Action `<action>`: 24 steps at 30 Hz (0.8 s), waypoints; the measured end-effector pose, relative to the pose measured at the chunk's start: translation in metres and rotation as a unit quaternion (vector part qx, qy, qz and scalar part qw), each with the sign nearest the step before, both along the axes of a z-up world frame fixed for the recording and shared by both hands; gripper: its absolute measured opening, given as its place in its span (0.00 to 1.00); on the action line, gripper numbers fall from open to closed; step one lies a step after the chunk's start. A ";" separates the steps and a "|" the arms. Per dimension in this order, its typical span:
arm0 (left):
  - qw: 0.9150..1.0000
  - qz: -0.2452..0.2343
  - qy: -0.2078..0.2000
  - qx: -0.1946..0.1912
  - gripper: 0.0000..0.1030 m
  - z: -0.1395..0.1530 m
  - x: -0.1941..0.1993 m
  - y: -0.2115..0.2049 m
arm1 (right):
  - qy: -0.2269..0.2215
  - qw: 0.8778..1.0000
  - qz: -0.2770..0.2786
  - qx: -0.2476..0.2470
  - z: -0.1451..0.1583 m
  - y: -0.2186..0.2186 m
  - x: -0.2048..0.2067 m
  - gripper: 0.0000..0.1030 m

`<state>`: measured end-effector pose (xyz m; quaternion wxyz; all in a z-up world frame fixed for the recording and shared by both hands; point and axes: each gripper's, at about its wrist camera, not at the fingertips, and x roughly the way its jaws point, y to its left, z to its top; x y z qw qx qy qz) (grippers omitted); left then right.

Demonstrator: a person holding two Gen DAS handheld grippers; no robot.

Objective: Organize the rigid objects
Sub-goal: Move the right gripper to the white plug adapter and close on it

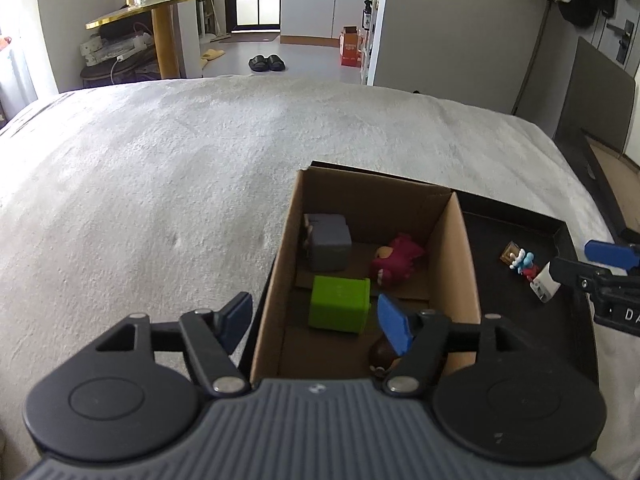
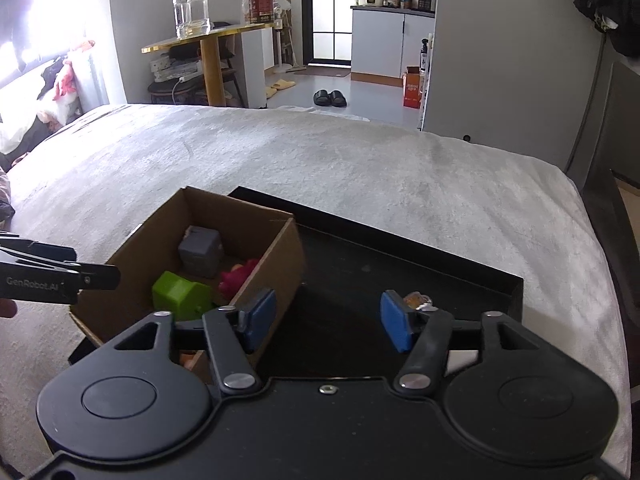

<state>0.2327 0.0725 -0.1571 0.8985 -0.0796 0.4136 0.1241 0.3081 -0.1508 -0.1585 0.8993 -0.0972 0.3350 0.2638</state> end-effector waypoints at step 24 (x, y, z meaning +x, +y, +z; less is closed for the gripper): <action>0.997 0.003 0.034 0.071 0.68 -0.004 0.040 -0.067 | 0.023 0.997 -0.047 0.062 -0.074 -0.077 0.039 0.81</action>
